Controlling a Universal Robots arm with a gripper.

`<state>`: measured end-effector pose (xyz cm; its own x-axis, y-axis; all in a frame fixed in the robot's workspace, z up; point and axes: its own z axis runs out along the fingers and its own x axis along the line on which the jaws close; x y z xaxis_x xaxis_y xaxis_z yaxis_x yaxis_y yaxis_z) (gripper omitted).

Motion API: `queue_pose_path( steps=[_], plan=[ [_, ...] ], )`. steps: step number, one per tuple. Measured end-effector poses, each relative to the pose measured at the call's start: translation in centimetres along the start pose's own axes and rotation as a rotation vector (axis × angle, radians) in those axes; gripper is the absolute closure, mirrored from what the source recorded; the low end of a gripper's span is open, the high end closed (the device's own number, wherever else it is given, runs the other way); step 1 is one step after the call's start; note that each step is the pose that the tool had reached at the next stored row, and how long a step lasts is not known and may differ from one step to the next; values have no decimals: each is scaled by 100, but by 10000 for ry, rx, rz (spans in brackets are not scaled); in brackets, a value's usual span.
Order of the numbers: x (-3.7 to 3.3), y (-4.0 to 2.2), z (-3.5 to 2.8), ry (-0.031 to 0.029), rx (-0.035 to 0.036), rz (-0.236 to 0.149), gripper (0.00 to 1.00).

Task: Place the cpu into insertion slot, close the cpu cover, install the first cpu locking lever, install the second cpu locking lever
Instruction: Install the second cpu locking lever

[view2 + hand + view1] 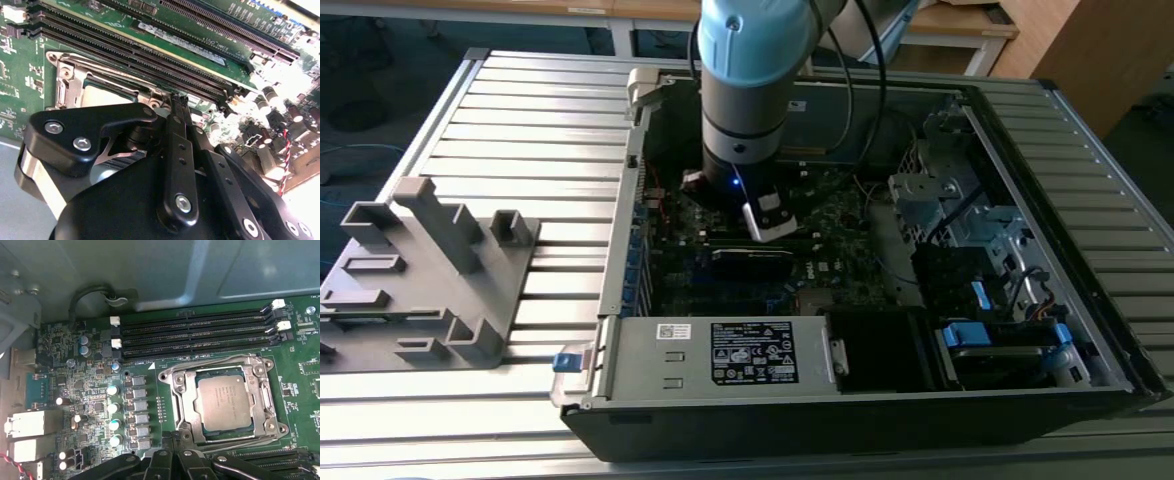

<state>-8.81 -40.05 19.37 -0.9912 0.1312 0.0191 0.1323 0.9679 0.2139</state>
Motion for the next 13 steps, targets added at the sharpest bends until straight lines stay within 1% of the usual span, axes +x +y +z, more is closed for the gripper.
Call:
queue_pose_path(
  steps=[3, 10, 12, 13],
  plan=[
    [1, 11, -45, -1, -1, 2, 89],
    [4, 49, -221, -1, -1, 1, 89],
    [5, 55, -246, 0, 2, 1, 89],
    [4, 55, -247, -2, 4, 1, 89]
  ],
)
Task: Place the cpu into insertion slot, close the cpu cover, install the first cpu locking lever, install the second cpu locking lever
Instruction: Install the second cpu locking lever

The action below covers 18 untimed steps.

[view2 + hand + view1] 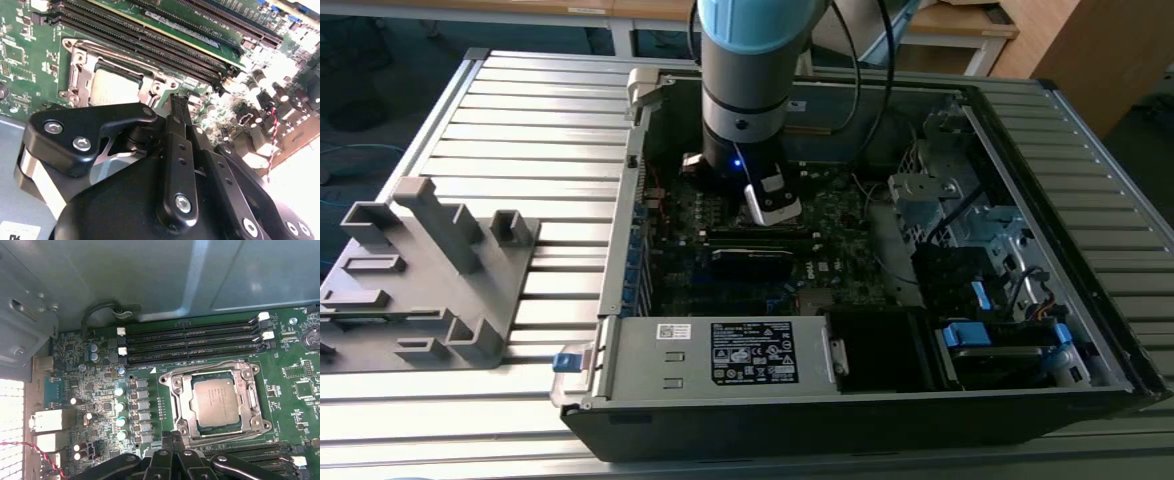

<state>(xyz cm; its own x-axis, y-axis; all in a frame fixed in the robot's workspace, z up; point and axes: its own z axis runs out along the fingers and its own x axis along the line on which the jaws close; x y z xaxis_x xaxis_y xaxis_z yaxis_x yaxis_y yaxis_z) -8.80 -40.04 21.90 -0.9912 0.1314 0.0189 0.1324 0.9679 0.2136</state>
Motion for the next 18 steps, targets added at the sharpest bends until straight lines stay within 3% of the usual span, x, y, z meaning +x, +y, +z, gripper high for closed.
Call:
queue_pose_path(
  steps=[3, 7, 11, 14, 18],
  plan=[
    [-18, 3, 0, -2, 12, 4, 89],
    [-134, 22, 4, -5, 38, 18, 89],
    [-256, 43, 10, -12, 107, 35, 89],
    [-326, 62, 15, -26, 220, 42, 89],
    [-359, 133, 34, -61, 475, 41, 89]
  ],
)
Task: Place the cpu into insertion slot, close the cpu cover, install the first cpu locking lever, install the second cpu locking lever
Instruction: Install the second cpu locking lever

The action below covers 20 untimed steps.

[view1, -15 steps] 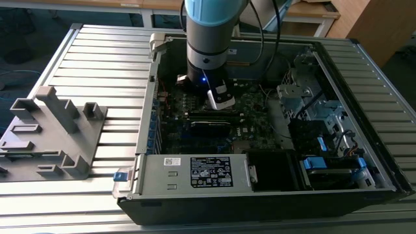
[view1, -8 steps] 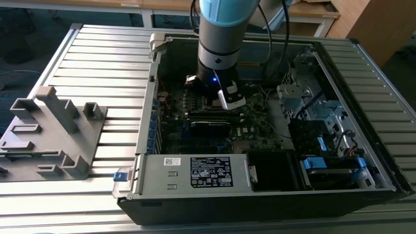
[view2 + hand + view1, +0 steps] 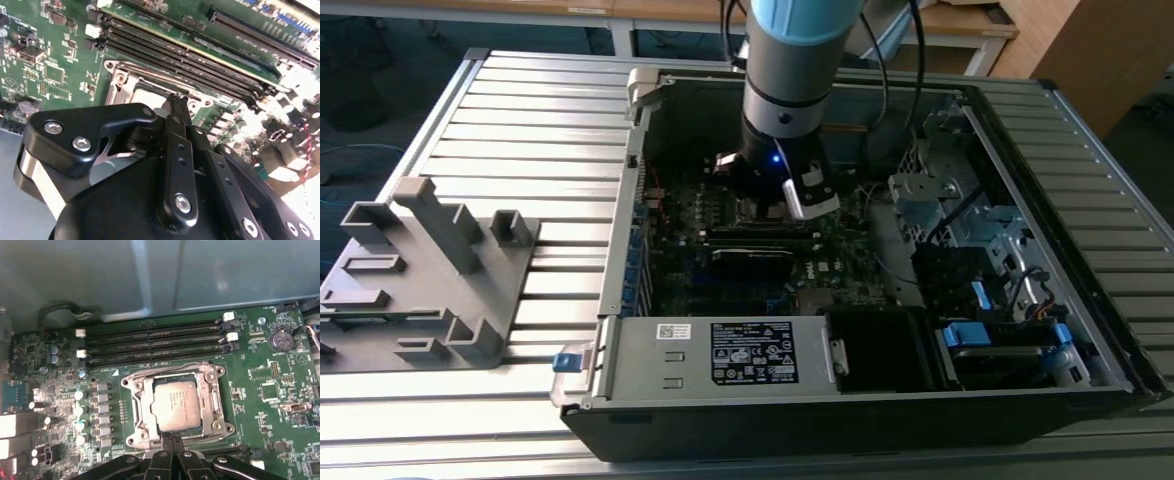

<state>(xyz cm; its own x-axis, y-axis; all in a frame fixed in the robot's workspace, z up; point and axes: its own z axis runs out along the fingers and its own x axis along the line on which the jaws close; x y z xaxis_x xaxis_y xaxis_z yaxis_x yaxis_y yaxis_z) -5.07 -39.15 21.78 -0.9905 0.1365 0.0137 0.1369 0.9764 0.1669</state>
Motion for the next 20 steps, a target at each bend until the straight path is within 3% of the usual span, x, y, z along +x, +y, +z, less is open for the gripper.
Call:
queue_pose_path(
  steps=[2, 6, 12, 15, 20],
  plan=[
    [2, 65, 12, -14, 106, 0, 89],
    [9, 196, 38, -35, 254, -3, 89],
    [7, 352, 70, -95, 700, -5, 89],
    [-15, 374, 74, -106, 789, -8, 89],
    [-49, 383, 75, -104, 832, -6, 89]
  ],
)
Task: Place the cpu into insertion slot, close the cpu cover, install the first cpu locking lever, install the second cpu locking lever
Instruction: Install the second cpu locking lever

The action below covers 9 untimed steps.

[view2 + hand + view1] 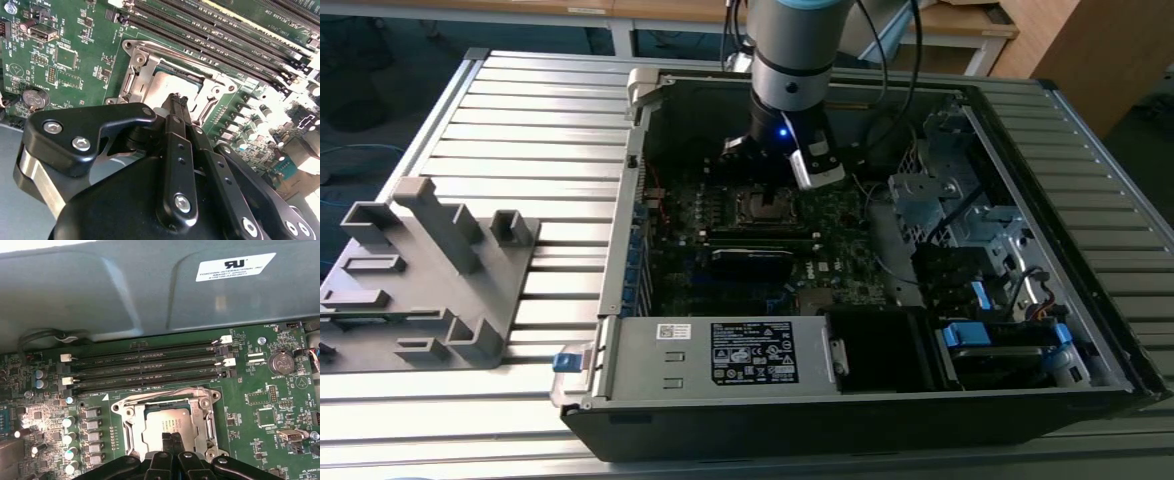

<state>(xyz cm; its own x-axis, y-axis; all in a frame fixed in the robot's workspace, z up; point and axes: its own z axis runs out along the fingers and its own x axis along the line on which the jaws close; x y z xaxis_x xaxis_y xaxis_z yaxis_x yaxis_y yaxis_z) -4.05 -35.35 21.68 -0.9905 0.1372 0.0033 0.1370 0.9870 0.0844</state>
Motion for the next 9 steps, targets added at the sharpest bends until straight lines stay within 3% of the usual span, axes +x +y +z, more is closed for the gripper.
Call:
queue_pose_path(
  steps=[9],
  plan=[
    [-3, 2, -3, 0, 0, 0, 89]
  ],
)
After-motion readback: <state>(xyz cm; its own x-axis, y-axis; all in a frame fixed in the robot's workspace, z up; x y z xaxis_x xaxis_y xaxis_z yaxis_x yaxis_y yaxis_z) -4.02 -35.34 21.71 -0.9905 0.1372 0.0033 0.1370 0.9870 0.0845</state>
